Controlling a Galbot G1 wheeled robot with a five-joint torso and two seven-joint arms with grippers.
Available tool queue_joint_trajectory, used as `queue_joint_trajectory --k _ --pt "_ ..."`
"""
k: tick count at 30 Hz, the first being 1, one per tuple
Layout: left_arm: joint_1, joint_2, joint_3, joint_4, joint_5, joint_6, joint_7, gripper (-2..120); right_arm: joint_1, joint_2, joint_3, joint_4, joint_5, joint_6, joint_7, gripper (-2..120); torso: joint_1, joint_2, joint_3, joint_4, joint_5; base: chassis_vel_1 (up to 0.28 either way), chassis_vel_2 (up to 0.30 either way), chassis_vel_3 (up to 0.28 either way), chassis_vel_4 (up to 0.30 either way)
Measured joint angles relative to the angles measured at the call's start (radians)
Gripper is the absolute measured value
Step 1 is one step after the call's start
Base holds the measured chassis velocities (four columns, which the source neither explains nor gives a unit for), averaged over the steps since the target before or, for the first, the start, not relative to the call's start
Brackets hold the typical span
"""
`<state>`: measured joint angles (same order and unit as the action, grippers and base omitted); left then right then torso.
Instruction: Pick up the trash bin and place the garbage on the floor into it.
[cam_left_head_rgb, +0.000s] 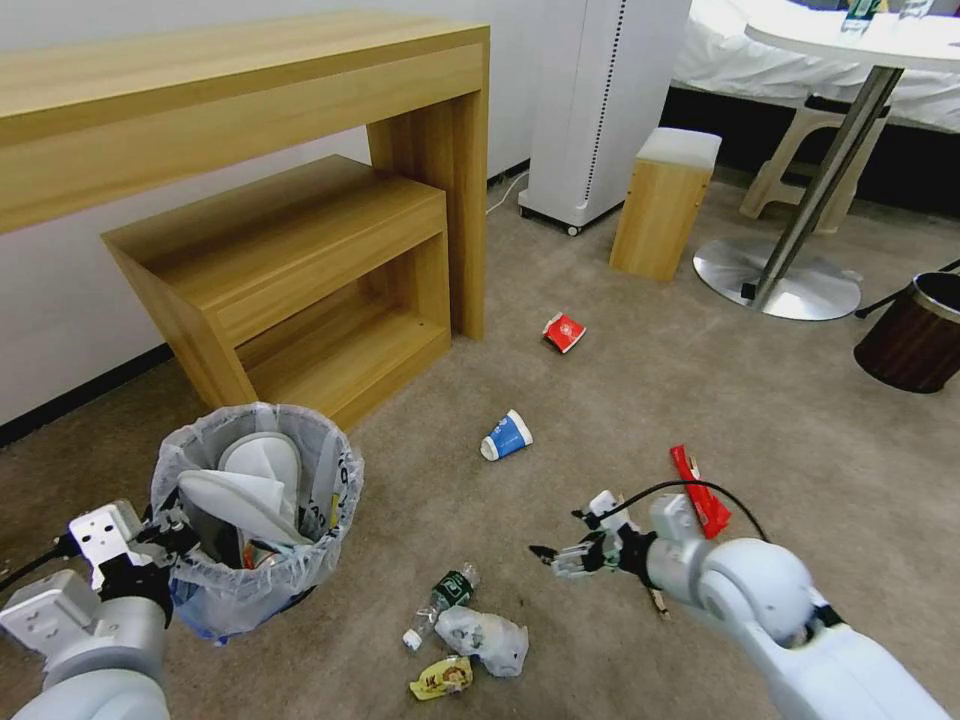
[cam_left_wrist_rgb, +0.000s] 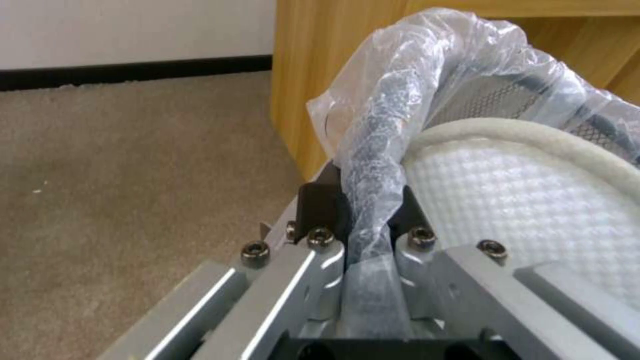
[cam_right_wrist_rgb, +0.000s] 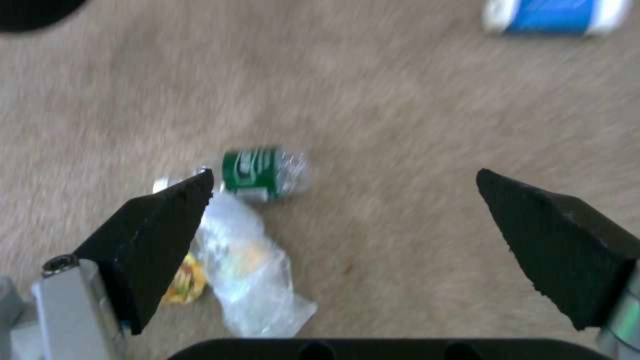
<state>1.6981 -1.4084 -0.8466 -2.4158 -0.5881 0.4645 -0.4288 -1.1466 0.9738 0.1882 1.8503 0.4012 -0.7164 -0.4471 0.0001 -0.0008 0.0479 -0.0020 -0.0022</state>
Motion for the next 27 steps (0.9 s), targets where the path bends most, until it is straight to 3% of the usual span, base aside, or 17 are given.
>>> queue_joint_trajectory --k 8,12,15,18,27 --pt "-0.003 -0.016 0.004 0.011 0.020 -0.002 0.000 3 0.086 0.025 -0.099 -0.137 -0.039 0.053 -0.107 100 0.000 0.000 0.000 -0.0001 0.0000 0.000 0.000 0.000 0.000" --pt "-0.006 -0.023 -0.002 0.017 0.024 -0.006 0.001 3 0.143 0.111 -0.184 -0.268 -0.071 0.122 -0.172 100 0.000 0.000 0.000 -0.0002 -0.0003 0.000 0.000 0.000 0.000" --pt "-0.004 -0.022 -0.011 0.017 0.022 -0.007 0.001 3 0.163 0.205 -0.234 -0.353 -0.153 0.135 -0.178 100 0.000 0.000 0.000 0.0001 0.0000 0.000 0.000 0.000 0.000" --pt "-0.004 -0.015 -0.020 0.018 0.015 -0.007 0.001 3 0.170 0.248 -0.260 -0.393 -0.186 0.136 -0.177 100 0.000 0.000 0.000 0.0001 0.0003 0.000 0.000 0.000 0.000" --pt "-0.019 -0.015 -0.015 0.035 0.013 -0.008 0.000 3 0.151 0.232 -0.275 -0.393 -0.198 0.131 -0.165 100 0.000 0.000 0.000 -0.0001 0.0001 0.000 0.000 0.000 0.000"
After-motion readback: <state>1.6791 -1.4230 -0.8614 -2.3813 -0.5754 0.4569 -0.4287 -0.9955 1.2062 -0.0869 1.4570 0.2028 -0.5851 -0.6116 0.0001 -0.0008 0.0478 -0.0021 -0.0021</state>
